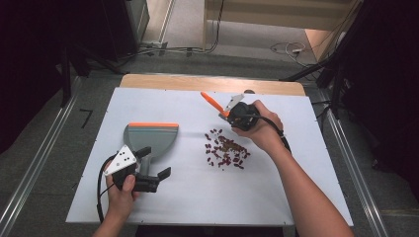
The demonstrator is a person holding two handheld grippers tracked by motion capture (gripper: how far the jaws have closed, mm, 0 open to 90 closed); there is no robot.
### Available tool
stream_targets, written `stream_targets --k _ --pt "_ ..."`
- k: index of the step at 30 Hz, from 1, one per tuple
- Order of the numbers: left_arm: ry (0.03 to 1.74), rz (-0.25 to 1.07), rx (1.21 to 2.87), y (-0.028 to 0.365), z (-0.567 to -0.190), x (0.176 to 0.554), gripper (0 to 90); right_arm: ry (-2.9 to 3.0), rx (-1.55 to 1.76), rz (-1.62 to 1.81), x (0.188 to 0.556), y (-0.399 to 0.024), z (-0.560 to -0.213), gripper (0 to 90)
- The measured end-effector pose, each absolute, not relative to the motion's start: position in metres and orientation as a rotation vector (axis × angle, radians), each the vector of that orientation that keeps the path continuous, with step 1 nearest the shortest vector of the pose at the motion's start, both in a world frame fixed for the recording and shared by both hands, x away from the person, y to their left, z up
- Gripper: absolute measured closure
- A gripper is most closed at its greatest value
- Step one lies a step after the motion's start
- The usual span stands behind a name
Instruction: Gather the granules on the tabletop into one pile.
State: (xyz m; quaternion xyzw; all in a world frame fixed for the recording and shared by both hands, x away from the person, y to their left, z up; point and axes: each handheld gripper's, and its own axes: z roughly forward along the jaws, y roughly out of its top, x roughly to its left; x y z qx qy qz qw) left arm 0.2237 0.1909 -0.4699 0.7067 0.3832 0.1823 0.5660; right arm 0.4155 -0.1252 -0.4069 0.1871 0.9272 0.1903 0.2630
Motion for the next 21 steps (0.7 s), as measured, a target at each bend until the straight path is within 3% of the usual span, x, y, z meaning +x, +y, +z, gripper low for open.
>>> stream_targets --k 11,21 --pt "0.898 0.424 1.668 0.192 -0.471 0.224 0.0 2.501 0.246 0.418 0.436 -0.081 -0.436 69.0" --pt "0.902 0.420 1.656 0.193 -0.470 0.223 0.0 2.605 0.170 0.421 0.420 -0.076 -0.450 68.4"
